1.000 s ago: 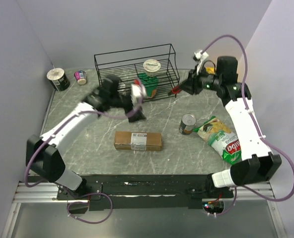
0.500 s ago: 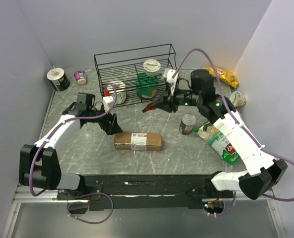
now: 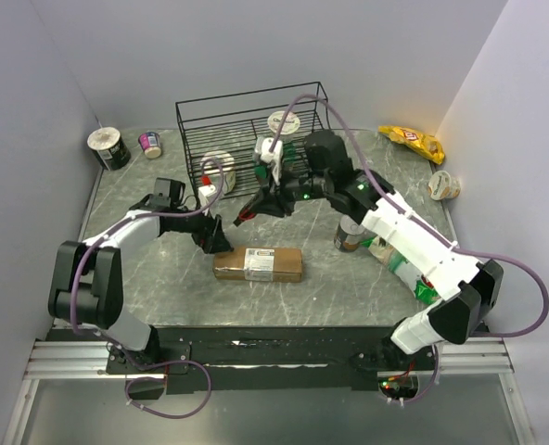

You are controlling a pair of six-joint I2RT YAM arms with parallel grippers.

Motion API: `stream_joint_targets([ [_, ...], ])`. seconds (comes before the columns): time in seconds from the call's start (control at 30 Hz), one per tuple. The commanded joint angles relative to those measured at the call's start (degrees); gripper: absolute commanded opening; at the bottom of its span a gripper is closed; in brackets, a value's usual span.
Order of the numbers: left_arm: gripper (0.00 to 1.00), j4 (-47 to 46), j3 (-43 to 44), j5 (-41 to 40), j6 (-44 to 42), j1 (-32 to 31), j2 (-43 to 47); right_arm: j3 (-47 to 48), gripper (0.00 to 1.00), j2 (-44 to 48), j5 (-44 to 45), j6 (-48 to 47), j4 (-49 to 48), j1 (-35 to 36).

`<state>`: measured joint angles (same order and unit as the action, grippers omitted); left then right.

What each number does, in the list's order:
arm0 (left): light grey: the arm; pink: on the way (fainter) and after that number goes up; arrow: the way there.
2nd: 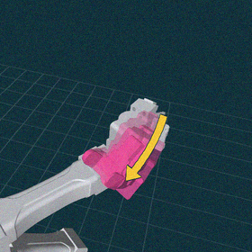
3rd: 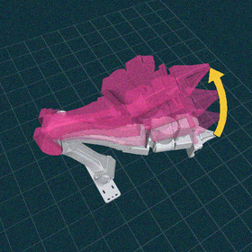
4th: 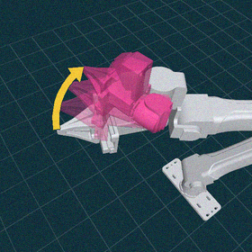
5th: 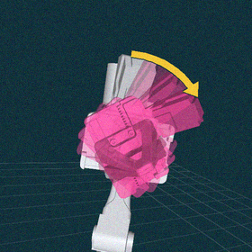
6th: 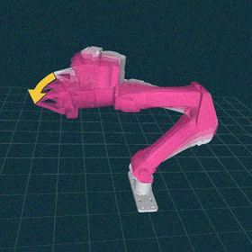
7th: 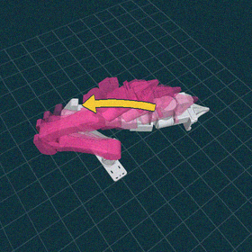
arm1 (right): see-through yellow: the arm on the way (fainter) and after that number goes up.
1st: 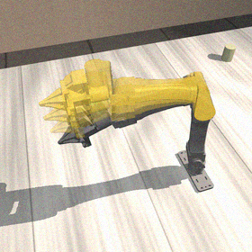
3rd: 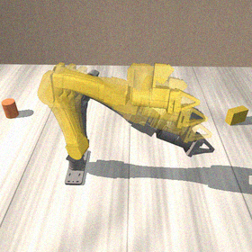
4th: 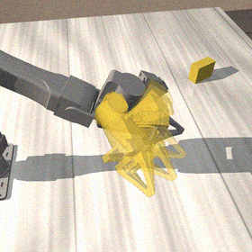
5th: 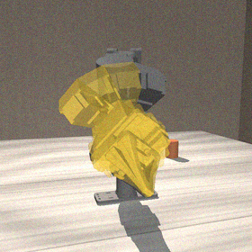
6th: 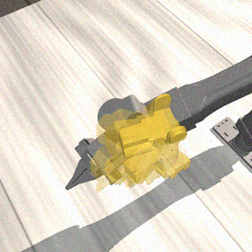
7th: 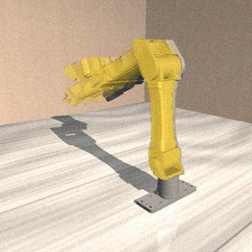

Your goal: Unpack the express box

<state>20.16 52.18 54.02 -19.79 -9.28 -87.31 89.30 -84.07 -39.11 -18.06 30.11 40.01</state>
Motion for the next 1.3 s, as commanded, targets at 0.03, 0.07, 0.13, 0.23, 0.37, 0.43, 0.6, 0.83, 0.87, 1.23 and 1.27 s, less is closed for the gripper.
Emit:
stream_joint_targets([
  [0.03,0.91,3.9,2.8,1.9,-5.3,-0.3,-2.8,-3.6,0.00,4.0,6.6,-2.7,-8.1,6.0],
  [0.07,0.91,3.7,2.7,0.5,-5.0,-0.3,-3.7,-4.7,0.00,4.1,7.8,-2.4,-8.9,6.6],
  [0.13,0.90,3.1,3.1,-0.8,-4.4,-0.3,-5.0,-4.0,0.00,2.4,6.9,-2.3,-6.5,7.4],
  [0.23,0.86,5.1,4.6,-2.3,-5.3,-0.2,-8.6,-5.0,0.00,1.9,7.1,-2.3,-6.8,8.9],
  [0.37,0.84,5.9,4.4,-2.0,-6.6,-0.2,-11.2,-13.1,0.00,2.0,8.9,-1.2,-15.8,11.3],
  [0.43,0.84,5.3,4.2,-1.9,-6.4,-0.2,-11.5,-14.9,0.00,0.9,10.1,-1.2,-20.4,12.5],
  [0.6,0.83,5.4,4.2,-1.6,-6.0,-0.2,-12.4,-18.9,0.00,-1.6,12.1,-1.7,-26.1,14.7],
  [0.83,0.83,4.9,4.2,0.0,-4.7,-0.2,-12.8,-22.7,0.00,-1.3,14.2,-2.5,-31.6,16.0],
  [0.87,0.83,4.7,4.3,0.2,-4.6,-0.2,-13.0,-23.6,0.00,-1.0,14.8,-2.2,-33.8,16.2],
  [1.23,0.82,3.3,4.1,0.2,-3.7,-0.1,-13.5,-25.0,0.00,0.1,14.3,-7.6,-32.6,18.5],
  [1.27,0.82,3.3,4.1,0.2,-3.6,-0.2,-13.6,-25.1,0.00,0.1,14.4,-7.7,-32.5,18.5],
])
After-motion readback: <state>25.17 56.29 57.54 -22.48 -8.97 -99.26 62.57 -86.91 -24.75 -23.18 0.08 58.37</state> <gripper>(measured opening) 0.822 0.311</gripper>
